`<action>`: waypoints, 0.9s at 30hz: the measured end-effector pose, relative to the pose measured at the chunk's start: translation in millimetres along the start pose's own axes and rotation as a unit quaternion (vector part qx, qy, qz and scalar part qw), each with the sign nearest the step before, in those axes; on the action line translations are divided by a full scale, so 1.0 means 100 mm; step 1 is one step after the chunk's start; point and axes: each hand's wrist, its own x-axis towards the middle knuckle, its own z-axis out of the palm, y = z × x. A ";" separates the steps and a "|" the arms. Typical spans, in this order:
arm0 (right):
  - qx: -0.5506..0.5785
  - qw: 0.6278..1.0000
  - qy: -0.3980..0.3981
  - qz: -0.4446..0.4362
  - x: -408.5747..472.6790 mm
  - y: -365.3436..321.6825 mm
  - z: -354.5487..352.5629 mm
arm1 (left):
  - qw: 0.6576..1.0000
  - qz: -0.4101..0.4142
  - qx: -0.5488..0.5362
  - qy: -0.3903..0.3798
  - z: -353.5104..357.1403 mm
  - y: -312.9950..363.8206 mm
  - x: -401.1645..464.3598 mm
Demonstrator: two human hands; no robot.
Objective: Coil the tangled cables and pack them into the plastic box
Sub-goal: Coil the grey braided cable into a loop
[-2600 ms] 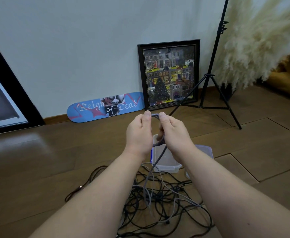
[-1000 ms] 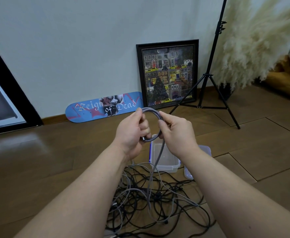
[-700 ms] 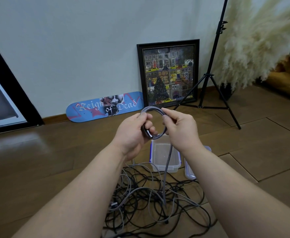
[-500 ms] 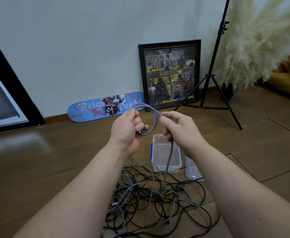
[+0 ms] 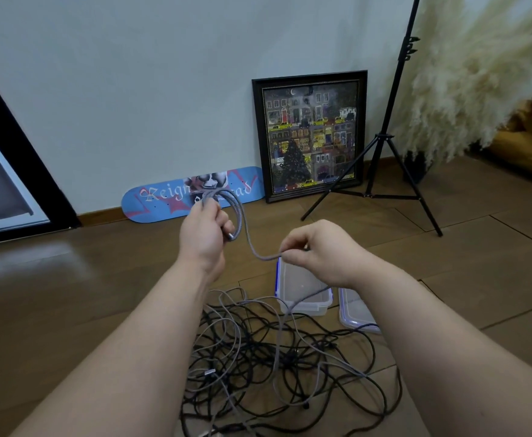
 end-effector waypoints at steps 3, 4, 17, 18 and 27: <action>0.161 0.986 -0.028 -0.015 0.00 -0.14 -0.05 | 0.997 -0.009 0.051 -0.058 0.07 -0.04 -0.08; 0.221 0.975 -0.016 -0.009 0.00 -0.16 -0.05 | 0.995 -0.020 0.061 -0.080 0.10 -0.04 -0.12; 0.397 0.882 0.242 0.076 0.15 -0.03 0.02 | 0.964 -0.122 0.065 -0.226 0.35 -0.04 -0.38; 0.382 0.886 0.250 0.074 0.15 -0.01 0.01 | 0.965 -0.125 0.058 -0.225 0.35 -0.04 -0.38; 0.424 0.877 0.220 0.057 0.09 -0.02 0.05 | 0.966 -0.159 -0.052 -0.195 0.33 0.09 -0.39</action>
